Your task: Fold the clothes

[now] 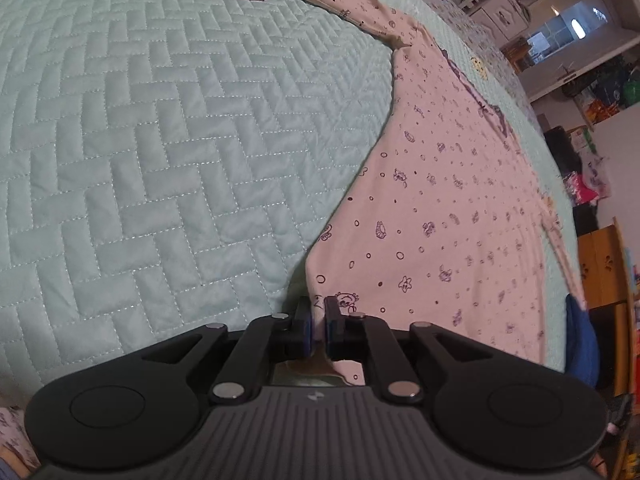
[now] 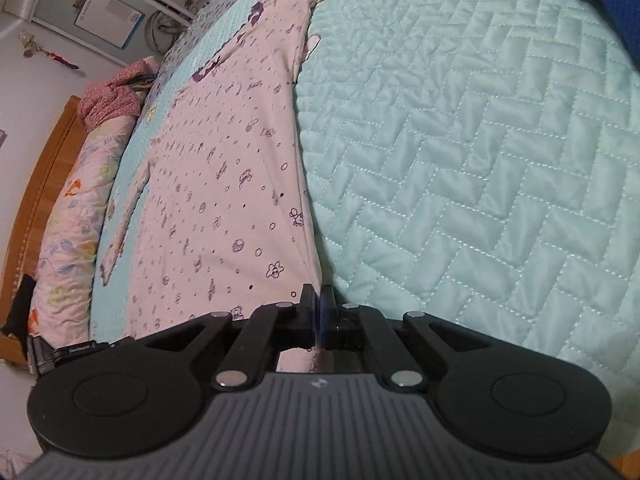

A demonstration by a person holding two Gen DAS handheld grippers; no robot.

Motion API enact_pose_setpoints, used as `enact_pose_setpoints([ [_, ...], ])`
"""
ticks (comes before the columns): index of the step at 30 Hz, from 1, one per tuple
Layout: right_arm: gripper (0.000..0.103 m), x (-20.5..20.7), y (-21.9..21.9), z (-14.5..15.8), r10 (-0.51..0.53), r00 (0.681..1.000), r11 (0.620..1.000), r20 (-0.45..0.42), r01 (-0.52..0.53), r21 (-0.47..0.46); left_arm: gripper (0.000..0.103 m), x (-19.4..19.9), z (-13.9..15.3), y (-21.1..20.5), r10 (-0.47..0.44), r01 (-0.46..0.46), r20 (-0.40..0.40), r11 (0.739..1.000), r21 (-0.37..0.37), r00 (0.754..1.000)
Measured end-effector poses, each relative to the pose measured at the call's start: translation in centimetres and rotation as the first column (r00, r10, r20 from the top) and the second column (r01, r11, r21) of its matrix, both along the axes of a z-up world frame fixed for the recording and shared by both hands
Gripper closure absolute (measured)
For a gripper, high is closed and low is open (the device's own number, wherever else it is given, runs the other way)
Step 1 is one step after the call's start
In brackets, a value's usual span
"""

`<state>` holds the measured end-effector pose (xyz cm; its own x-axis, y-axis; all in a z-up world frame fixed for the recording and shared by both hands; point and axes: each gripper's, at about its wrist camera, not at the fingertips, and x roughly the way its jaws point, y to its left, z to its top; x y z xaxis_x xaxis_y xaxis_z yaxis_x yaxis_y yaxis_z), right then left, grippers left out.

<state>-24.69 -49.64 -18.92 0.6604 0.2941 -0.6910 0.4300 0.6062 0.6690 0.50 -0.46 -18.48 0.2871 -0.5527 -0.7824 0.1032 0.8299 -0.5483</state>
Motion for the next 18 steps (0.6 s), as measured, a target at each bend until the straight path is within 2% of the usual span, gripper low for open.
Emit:
enact_pose_setpoints([
  [2,0.097,-0.3,-0.7,0.1,0.004,1.0,1.0,0.002,-0.005,0.018,0.086,-0.1,0.1,0.6,0.02,-0.02,-0.011,0.999,-0.026,1.0],
  [4,0.081,-0.5,-1.3,0.8,-0.018,1.0,1.0,0.023,0.018,-0.002,0.071,-0.3,0.6,1.2,0.047,-0.047,0.006,0.999,-0.025,0.999],
  [5,0.072,-0.5,-1.7,1.2,-0.031,0.999,0.999,0.037,0.032,-0.017,0.067,-0.6,1.2,1.5,0.065,-0.065,0.037,0.998,-0.004,0.997],
  [6,0.067,-0.3,-2.1,1.4,-0.046,0.998,0.998,0.052,0.048,-0.031,0.06,-0.9,1.9,1.8,0.084,-0.086,0.073,0.996,0.016,0.994],
  [8,0.067,0.3,-3.0,1.6,-0.083,0.993,0.995,0.081,0.086,-0.039,0.055,-1.2,3.3,2.1,0.117,-0.123,0.154,0.992,0.025,0.981],
  [11,0.065,2.2,-4.6,0.9,-0.153,0.981,0.988,0.12,0.153,0.013,0.047,0.5,4.4,1.1,0.113,-0.113,0.209,0.994,-0.012,0.971],
  [14,0.064,4.9,-5.7,0.0,-0.195,0.971,0.981,0.139,0.192,0.037,0.044,4.1,4.3,-1.8,0.056,-0.06,0.228,0.998,0.011,0.972],
  [18,0.061,8.8,-6.8,-1.0,-0.221,0.96,0.975,0.171,0.214,0.059,0.044,9.8,2.1,-6.1,-0.001,-0.008,0.192,0.999,0.044,0.981],
])
